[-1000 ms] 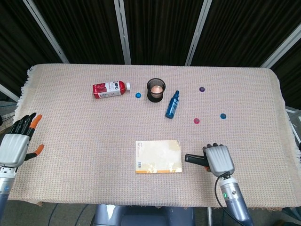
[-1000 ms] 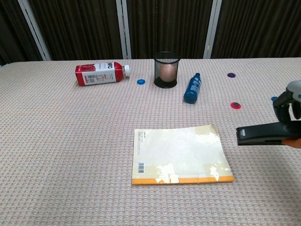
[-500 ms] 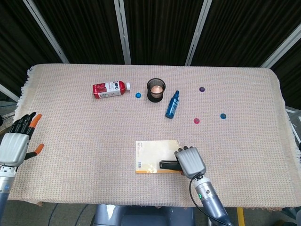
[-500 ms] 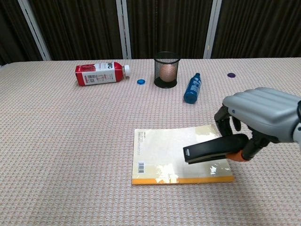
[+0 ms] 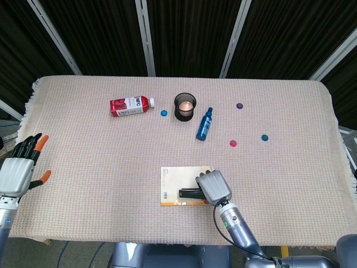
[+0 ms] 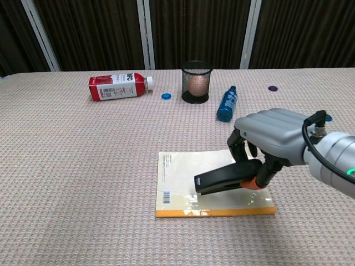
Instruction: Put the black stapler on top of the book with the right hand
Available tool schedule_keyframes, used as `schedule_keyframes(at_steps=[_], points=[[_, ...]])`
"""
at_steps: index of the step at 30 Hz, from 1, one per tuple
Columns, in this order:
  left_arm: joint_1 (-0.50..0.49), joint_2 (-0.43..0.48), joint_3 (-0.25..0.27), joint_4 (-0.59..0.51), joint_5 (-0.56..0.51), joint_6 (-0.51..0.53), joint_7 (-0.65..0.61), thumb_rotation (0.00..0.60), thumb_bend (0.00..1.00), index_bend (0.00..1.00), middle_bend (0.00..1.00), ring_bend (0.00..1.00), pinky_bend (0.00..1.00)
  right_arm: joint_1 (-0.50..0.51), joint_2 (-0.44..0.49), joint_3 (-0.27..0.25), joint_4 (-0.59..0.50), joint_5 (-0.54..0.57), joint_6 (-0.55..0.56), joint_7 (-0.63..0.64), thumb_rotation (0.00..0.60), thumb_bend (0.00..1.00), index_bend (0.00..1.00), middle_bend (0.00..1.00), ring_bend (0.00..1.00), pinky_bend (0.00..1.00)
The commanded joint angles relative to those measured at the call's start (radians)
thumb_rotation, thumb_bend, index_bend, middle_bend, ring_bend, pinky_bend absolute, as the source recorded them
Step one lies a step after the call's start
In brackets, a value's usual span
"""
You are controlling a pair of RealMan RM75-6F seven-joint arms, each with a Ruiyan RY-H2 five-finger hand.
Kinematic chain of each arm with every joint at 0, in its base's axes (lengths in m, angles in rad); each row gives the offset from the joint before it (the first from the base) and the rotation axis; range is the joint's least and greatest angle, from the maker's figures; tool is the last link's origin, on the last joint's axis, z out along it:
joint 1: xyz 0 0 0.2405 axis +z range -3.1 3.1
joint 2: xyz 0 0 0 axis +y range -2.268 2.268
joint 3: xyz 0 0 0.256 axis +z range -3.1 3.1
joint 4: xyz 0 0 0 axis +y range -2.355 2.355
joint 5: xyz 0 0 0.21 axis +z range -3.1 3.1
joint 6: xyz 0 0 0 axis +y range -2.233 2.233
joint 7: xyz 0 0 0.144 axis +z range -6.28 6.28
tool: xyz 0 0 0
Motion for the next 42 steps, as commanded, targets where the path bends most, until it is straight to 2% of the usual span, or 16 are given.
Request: schedule_keyframes(at_steps=[1,6,8,13,15,20,23,25,28,31,35,39,42], points=[[0.002,0.001,0.001,0.000,0.001,0.003,-0.002,0.600,0.28,0.00,0.00,0.03,0.13,0.019,-0.016,0.003,0.025,0.011,-0.015,0.012,0.600,0.29,0.69,0.51,0.45,0.59],[0.004,0.003,0.000,0.003,-0.002,0.003,-0.010,0.600,0.28,0.00,0.00,0.03,0.13,0.039,-0.034,0.003,0.059,0.019,-0.025,0.030,0.600,0.27,0.62,0.49,0.44,0.59],[0.003,0.004,0.000,0.004,-0.004,0.001,-0.013,0.600,0.28,0.00,0.00,0.03,0.13,0.044,-0.036,0.004,0.065,0.020,-0.026,0.041,0.600,0.25,0.52,0.44,0.42,0.59],[0.004,0.004,0.001,0.003,-0.001,0.004,-0.015,0.600,0.28,0.00,0.00,0.03,0.13,0.047,-0.028,0.001,0.070,-0.001,-0.043,0.109,0.600,0.19,0.10,0.25,0.31,0.50],[0.004,0.005,0.002,0.003,0.000,0.005,-0.015,0.600,0.28,0.00,0.00,0.03,0.13,0.046,-0.018,-0.004,0.065,-0.008,-0.041,0.125,0.600,0.17,0.02,0.20,0.27,0.47],[0.003,0.003,0.000,0.005,-0.004,0.002,-0.013,0.600,0.28,0.00,0.00,0.03,0.13,0.038,0.011,-0.017,0.035,-0.029,-0.017,0.140,0.600,0.17,0.00,0.13,0.19,0.41],[0.003,0.002,-0.001,0.005,-0.005,0.003,-0.010,0.600,0.28,0.00,0.00,0.03,0.13,0.027,0.043,-0.031,0.000,-0.036,0.022,0.115,0.600,0.16,0.00,0.07,0.08,0.36],[0.003,0.001,-0.002,0.004,-0.006,0.004,-0.007,0.600,0.28,0.00,0.00,0.03,0.13,0.017,0.069,-0.041,-0.028,-0.047,0.059,0.086,0.600,0.17,0.00,0.02,0.03,0.29],[0.005,0.002,-0.002,0.003,-0.005,0.010,-0.007,0.600,0.28,0.00,0.00,0.03,0.13,-0.009,0.119,-0.064,-0.062,-0.092,0.125,0.060,0.600,0.17,0.00,0.00,0.00,0.16],[0.010,0.002,0.000,-0.001,0.006,0.025,-0.006,0.600,0.28,0.00,0.00,0.03,0.13,-0.056,0.208,-0.097,-0.093,-0.157,0.164,0.128,0.600,0.16,0.00,0.00,0.00,0.07],[0.016,0.002,0.003,-0.006,0.019,0.042,-0.002,0.600,0.28,0.00,0.00,0.03,0.13,-0.118,0.317,-0.136,-0.065,-0.253,0.214,0.250,0.600,0.16,0.00,0.00,0.00,0.01],[0.019,-0.004,0.002,-0.009,0.025,0.054,0.006,0.600,0.28,0.00,0.00,0.02,0.13,-0.184,0.406,-0.165,0.011,-0.341,0.266,0.425,0.600,0.14,0.00,0.00,0.00,0.00],[0.020,-0.007,0.003,-0.011,0.022,0.053,0.016,0.600,0.28,0.00,0.00,0.02,0.13,-0.234,0.444,-0.180,0.107,-0.406,0.316,0.573,0.600,0.14,0.00,0.00,0.00,0.00]])
